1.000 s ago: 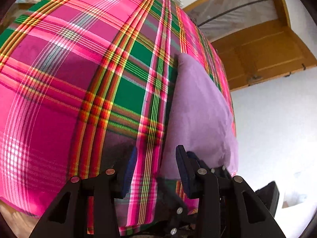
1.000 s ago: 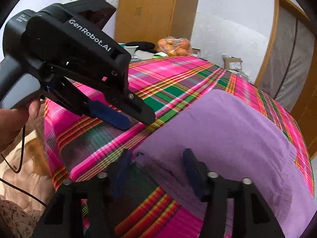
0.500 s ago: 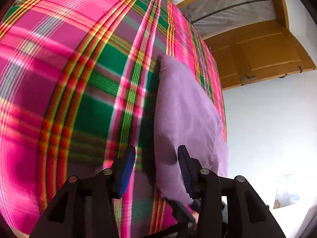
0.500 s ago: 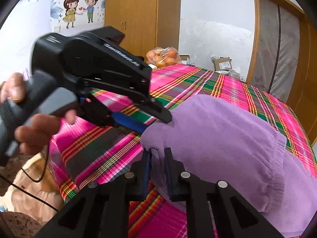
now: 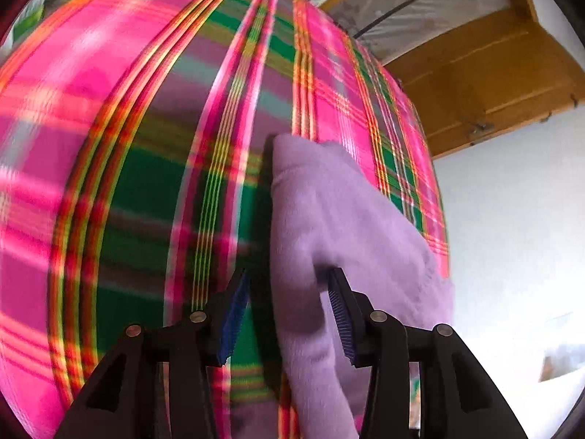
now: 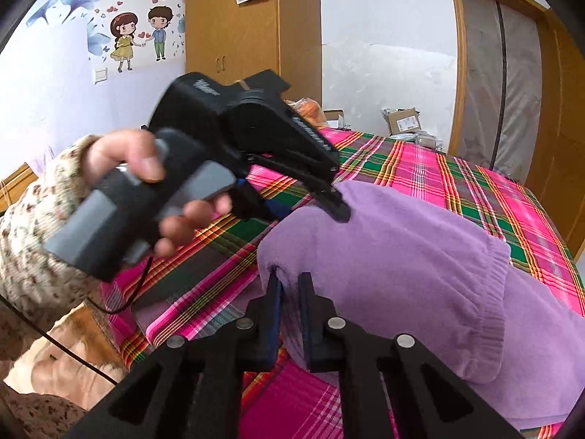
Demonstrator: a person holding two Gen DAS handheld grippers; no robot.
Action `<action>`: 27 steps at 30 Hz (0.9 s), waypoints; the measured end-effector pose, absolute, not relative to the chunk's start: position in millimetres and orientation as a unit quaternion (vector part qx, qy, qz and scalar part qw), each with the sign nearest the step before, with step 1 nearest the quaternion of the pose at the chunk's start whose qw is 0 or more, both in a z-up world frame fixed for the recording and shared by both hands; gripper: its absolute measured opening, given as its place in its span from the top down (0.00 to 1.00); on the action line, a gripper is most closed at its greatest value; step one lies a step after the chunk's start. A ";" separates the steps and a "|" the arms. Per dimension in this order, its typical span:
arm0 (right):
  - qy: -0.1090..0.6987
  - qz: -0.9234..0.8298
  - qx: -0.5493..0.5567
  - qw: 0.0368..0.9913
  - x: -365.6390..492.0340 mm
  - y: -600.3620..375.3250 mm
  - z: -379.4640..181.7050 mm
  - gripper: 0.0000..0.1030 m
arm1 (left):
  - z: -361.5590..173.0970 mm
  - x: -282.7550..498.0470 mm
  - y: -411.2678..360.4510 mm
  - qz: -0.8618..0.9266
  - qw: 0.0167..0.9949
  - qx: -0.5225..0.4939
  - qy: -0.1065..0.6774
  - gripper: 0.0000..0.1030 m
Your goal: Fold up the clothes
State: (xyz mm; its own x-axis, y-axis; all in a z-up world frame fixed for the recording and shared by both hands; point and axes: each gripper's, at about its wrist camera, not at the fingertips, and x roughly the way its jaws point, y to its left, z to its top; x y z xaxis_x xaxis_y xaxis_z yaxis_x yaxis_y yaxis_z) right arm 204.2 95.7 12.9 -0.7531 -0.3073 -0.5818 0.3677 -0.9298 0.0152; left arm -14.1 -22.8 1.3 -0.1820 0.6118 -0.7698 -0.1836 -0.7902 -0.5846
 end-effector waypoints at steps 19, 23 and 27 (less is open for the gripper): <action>0.030 -0.925 0.324 0.198 196.6 100.1 3.4 0.67 | -3.0 -24.2 -10.7 0.733 0.288 -0.591 -0.176 0.71; 0.048 -0.925 0.318 0.202 200.4 90.1 3.0 0.55 | -1.5 -20.0 -17.2 0.730 0.286 -0.597 -0.167 0.71; 0.091 -0.923 0.314 0.202 202.6 69.5 -1.8 0.53 | -0.2 -18.8 -17.1 0.728 0.287 -0.603 -0.158 0.71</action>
